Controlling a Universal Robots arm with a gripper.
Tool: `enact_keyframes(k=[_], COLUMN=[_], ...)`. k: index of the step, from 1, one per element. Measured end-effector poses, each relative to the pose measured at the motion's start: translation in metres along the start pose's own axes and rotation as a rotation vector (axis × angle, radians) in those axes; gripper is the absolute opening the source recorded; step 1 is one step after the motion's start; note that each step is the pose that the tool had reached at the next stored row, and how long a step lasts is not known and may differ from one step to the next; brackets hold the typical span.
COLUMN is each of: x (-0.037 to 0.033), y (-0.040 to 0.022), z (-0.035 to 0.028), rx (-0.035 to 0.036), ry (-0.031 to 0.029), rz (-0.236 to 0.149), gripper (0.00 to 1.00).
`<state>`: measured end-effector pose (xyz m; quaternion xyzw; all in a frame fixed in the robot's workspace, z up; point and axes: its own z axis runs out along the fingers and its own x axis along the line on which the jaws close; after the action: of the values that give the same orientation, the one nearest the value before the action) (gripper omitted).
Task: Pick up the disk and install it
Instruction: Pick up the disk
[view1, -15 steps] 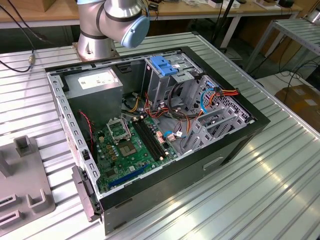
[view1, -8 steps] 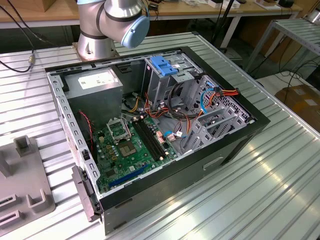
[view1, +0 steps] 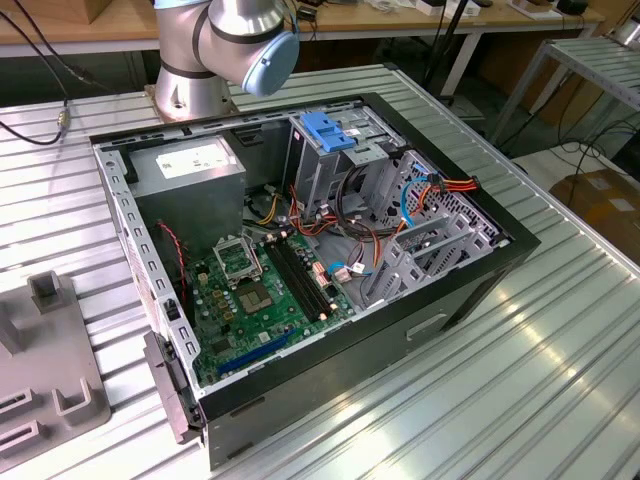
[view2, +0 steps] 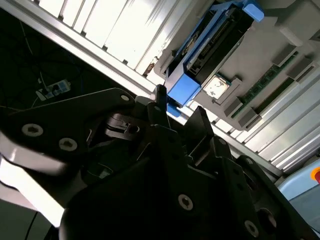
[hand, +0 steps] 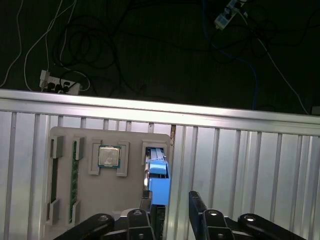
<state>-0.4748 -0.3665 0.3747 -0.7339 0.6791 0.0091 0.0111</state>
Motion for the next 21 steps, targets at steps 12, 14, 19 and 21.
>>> enact_keyframes(k=[12,14,19,21], x=[0.0060,0.0063,0.0066,0.0066], y=[0.0005,0.0005,0.0003,0.0000], z=[0.0180,0.0246,0.0323,0.0322], rx=[-0.0030,-0.0023,-0.0049,-0.0050], ry=[-0.0005,-0.0005,-0.0004,-0.0004], rz=[0.062,0.089,0.140,0.142], gripper=[0.42,0.50,0.50,0.50])
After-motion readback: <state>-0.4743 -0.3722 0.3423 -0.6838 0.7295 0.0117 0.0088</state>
